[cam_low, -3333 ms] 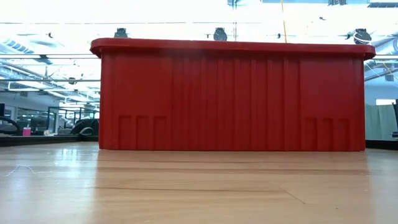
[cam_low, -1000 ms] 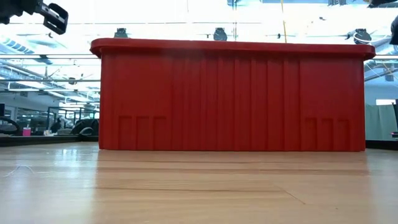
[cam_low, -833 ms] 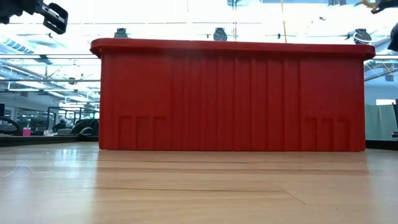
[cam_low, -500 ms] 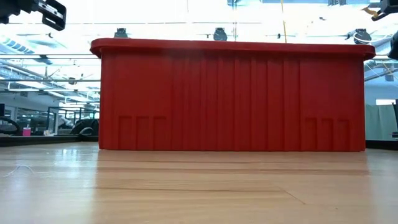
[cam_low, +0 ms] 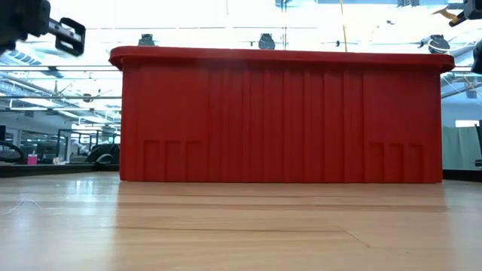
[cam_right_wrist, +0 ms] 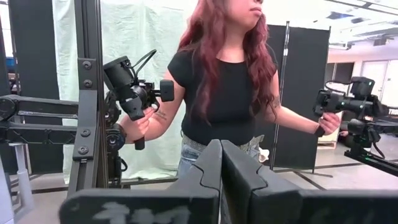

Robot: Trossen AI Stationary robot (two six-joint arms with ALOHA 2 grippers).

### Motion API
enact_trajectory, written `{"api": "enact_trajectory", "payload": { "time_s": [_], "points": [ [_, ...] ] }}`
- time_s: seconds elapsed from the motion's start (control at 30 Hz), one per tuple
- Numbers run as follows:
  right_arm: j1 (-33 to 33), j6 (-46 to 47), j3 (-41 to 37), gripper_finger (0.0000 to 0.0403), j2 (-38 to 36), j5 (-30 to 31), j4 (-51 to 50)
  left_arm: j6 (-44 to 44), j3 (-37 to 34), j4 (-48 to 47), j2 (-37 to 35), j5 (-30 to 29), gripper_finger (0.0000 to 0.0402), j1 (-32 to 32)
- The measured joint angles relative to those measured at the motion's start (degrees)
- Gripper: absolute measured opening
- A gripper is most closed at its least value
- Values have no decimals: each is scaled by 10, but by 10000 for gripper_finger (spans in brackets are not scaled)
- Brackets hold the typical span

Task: Pick and place slides into bin
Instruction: Return to Home Position

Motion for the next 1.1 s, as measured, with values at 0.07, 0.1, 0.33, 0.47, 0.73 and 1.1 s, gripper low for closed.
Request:
{"api": "enact_trajectory", "payload": {
  "time_s": [0.07, 0.1, 0.33, 0.47, 0.73, 1.1],
  "points": [
    [0, 0, 0, 0, 0, 0, 0, -15, -31, 44, 0, 11, 2, 0],
    [0, 0, 0, 0, 0, 0, 0, -22, -43, 56, 0, 16, 4, 0],
    [0, 1, -1, 0, 0, -1, -11, -10, -44, 36, 3, 75, 11, -8],
    [0, 2, -1, 0, 0, -2, -23, 13, -44, 28, 3, 115, 2, -15],
    [0, -36, -1, 0, 0, -2, -38, 32, -44, 17, 3, 131, 18, -26],
    [0, -57, -1, 0, 0, -1, -61, 21, -44, 13, 3, 100, 7, -29]
  ]
}}
